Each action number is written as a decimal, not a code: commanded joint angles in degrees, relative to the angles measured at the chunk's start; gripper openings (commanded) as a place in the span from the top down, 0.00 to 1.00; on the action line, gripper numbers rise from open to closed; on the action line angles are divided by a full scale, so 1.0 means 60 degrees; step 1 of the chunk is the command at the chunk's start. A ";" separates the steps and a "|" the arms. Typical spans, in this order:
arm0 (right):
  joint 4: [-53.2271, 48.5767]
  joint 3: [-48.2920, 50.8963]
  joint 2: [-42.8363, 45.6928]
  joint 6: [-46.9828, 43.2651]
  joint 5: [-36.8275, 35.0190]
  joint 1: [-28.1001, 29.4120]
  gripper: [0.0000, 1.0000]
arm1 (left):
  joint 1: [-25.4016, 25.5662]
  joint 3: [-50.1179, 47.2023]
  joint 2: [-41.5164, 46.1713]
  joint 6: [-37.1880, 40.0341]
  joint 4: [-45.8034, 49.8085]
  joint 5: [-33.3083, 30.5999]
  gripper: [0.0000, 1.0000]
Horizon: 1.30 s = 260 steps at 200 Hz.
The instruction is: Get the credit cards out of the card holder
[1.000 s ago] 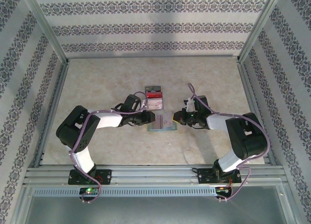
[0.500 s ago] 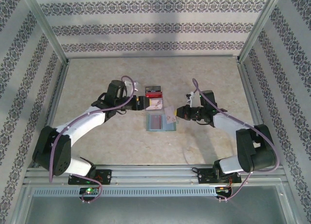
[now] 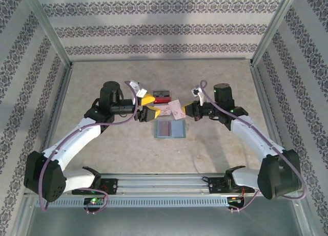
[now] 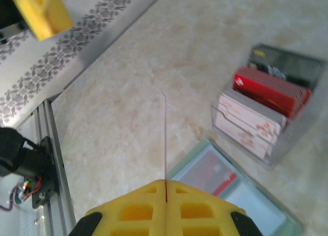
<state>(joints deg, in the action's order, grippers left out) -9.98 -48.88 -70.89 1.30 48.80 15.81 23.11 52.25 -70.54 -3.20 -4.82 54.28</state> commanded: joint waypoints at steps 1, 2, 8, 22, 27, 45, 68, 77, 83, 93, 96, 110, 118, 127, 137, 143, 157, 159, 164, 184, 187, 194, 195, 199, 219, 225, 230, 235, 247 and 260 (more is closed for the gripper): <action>-0.0905 -0.0637 0.0412 -0.1955 0.0316 0.0338 1.00 | -0.0042 0.0552 0.0004 0.1515 -0.0138 0.1086 0.18; -0.0954 -0.0661 0.0423 -0.2008 0.0318 0.0360 1.00 | -0.0043 0.0580 -0.0001 0.1574 -0.0085 0.1103 0.19; -0.1255 -0.0800 0.0492 -0.2337 0.0222 0.0453 1.00 | -0.0029 0.0699 -0.0059 0.1908 0.0177 0.1185 0.20; -0.1927 -0.1090 0.0639 -0.3118 0.0069 0.0689 1.00 | 0.0008 0.0901 -0.0147 0.2600 0.0657 0.1203 0.21; -0.2218 -0.1180 0.0690 -0.3319 0.0021 0.0774 1.00 | 0.0008 0.0947 -0.0174 0.2844 0.0797 0.1200 0.21; -0.3077 -0.1430 0.0874 -0.4343 -0.0145 0.1126 1.00 | 0.0018 0.1107 -0.0241 0.3507 0.1229 0.1092 0.21; -0.3440 -0.1607 0.1081 -0.4961 -0.0655 0.1650 1.00 | 0.0098 0.1452 -0.0479 0.3964 0.1791 0.1101 0.22; -0.3475 -0.1702 0.1121 -0.5056 -0.0881 0.1837 1.00 | 0.0182 0.1590 -0.0607 0.4041 0.1995 0.1168 0.23; -0.3500 -0.1776 0.1122 -0.5119 -0.1037 0.1948 1.00 | 0.0239 0.1699 -0.0701 0.4090 0.2159 0.1242 0.24; -0.3543 -0.1912 0.1108 -0.5203 -0.1189 0.2096 1.00 | 0.0353 0.1865 -0.0870 0.4188 0.2441 0.1390 0.26; -0.3551 -0.1954 0.1095 -0.5222 -0.1230 0.2127 1.00 | 0.0396 0.1891 -0.0903 0.4206 0.2498 0.1420 0.27; -0.3618 -0.2147 0.1014 -0.5328 -0.1320 0.2254 1.00 | 0.0570 0.2004 -0.1092 0.4222 0.2682 0.1560 0.30; -0.3624 -0.2242 0.0966 -0.5367 -0.1364 0.2310 1.00 | 0.0649 0.2032 -0.1180 0.4214 0.2754 0.1623 0.31; -0.3648 -0.2333 0.0911 -0.5425 -0.1378 0.2330 1.00 | 0.0732 0.2053 -0.1230 0.4219 0.2816 0.1639 0.33; -0.3663 -0.2420 0.0852 -0.5485 -0.1441 0.2345 1.00 | 0.0775 0.2024 -0.1242 0.4216 0.2825 0.1646 0.35; -0.3669 -0.2464 0.0819 -0.5533 -0.1463 0.2344 1.00 | 0.0797 0.1994 -0.1247 0.4214 0.2825 0.1631 0.36; -0.3676 -0.2563 0.0758 -0.5600 -0.1524 0.2353 1.00 | 0.0804 0.1920 -0.1212 0.4232 0.2798 0.1632 0.39; -0.3671 -0.2561 0.0756 -0.5606 -0.1526 0.2358 1.00 | 0.0805 0.1910 -0.1208 0.4227 0.2796 0.1632 0.40; -0.3669 -0.2599 0.0734 -0.5607 -0.1526 0.2359 1.00 | 0.0807 0.1892 -0.1207 0.4213 0.2795 0.1632 0.43; -0.3629 -0.2692 0.0703 -0.5628 -0.1511 0.2388 1.00 | 0.0851 0.1890 -0.1243 0.4200 0.2855 0.1683 0.66; -0.3626 -0.2704 0.0694 -0.5647 -0.1519 0.2389 1.00 | 0.0859 0.1882 -0.1237 0.4207 0.2865 0.1702 0.70; -0.3611 -0.2720 0.0697 -0.5650 -0.1537 0.2399 1.00 | 0.0858 0.1881 -0.1236 0.4218 0.2869 0.1714 0.80; -0.3611 -0.2721 0.0690 -0.5651 -0.1539 0.2401 1.00 | 0.0854 0.1874 -0.1236 0.4214 0.2869 0.1710 0.82; -0.3598 -0.2729 0.0683 -0.5660 -0.1548 0.2400 1.00 | 0.0850 0.1868 -0.1222 0.4231 0.2869 0.1717 0.87; -0.3589 -0.2743 0.0639 -0.5691 -0.1658 0.2403 1.00 | 0.0859 0.1807 -0.1152 0.4305 0.2867 0.1633 1.00; -0.3621 -0.2754 0.0625 -0.5702 -0.1658 0.2403 1.00 | 0.0857 0.1805 -0.1112 0.4334 0.2869 0.1621 1.00; -0.3650 -0.2772 0.0610 -0.5710 -0.1637 0.2398 0.99 | 0.0863 0.1776 -0.1087 0.4335 0.2834 0.1606 1.00; -0.3679 -0.2780 0.0597 -0.5703 -0.1595 0.2390 0.93 | 0.0859 0.1767 -0.1050 0.4341 0.2804 0.1603 1.00; -0.3755 -0.2813 0.0558 -0.5740 -0.1494 0.2389 0.77 | 0.0864 0.1702 -0.0961 0.4250 0.2638 0.1588 1.00; -0.3813 -0.2846 0.0511 -0.5780 -0.1361 0.2399 0.66 | 0.0860 0.1638 -0.0888 0.4183 0.2494 0.1585 1.00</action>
<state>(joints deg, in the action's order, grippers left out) -31.94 -64.03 -67.11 -31.97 39.31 29.52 27.70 62.83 -77.89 21.45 11.38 62.57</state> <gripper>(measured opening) 0.269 0.058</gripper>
